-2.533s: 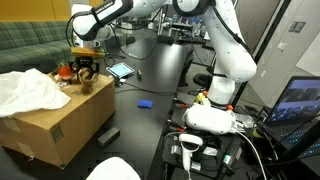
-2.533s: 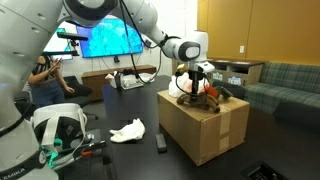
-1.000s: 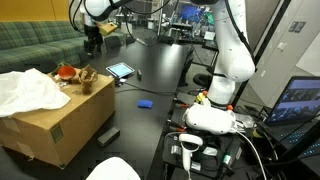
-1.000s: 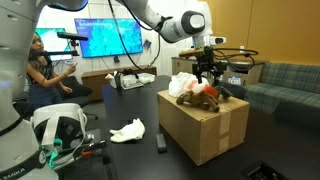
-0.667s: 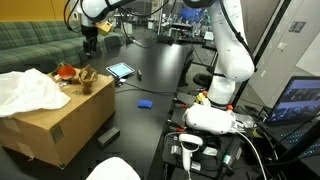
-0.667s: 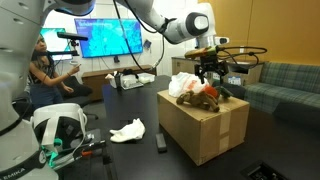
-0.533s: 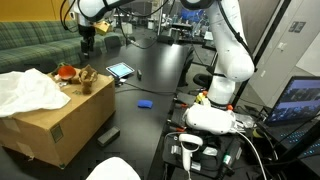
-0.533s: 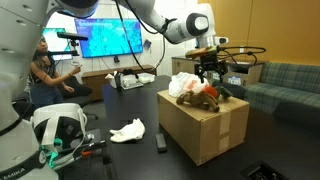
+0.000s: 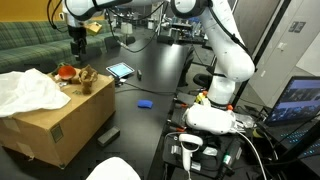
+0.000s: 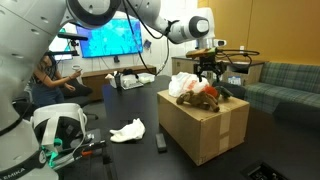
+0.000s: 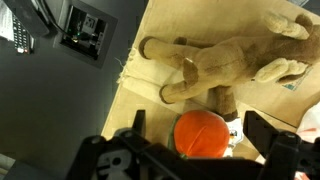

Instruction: Remove the blue object from the box and replace it with the brown toy, remove the orange plush toy and replace it with the gray duster, remove the white plastic from the box and replace it with the towel

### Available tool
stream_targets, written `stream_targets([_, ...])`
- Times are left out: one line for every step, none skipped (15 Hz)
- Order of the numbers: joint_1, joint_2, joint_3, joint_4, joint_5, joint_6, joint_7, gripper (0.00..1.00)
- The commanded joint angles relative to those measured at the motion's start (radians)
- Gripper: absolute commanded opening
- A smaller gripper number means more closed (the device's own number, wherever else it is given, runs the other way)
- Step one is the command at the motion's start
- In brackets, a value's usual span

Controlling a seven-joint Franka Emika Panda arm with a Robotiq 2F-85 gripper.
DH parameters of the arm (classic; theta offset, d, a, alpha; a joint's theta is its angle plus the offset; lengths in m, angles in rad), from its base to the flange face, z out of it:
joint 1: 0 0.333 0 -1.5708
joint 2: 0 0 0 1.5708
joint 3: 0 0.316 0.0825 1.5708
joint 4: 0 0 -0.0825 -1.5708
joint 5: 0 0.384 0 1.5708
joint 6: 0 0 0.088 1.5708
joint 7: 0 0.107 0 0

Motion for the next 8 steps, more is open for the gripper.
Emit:
stream_targets([0.007,0.101,0.022,0.15,0.046,-0.053,0.018,1.0])
stream_targets([0.007,0.112,0.03,0.162,0.063,-0.059,0.02,1.0])
stream_targets([0.006,0.125,0.036,0.174,0.078,-0.058,0.024,1.0])
stream_targets([0.005,0.135,0.042,0.183,0.094,-0.054,0.027,1.0])
stream_targets([0.004,0.143,0.047,0.191,0.11,-0.051,0.033,1.0])
stream_targets([0.003,0.145,0.052,0.193,0.126,-0.048,0.04,1.0])
stream_targets([0.002,0.154,0.054,0.202,0.139,-0.047,0.047,1.0])
stream_targets([0.0,0.157,0.058,0.206,0.154,-0.047,0.05,1.0])
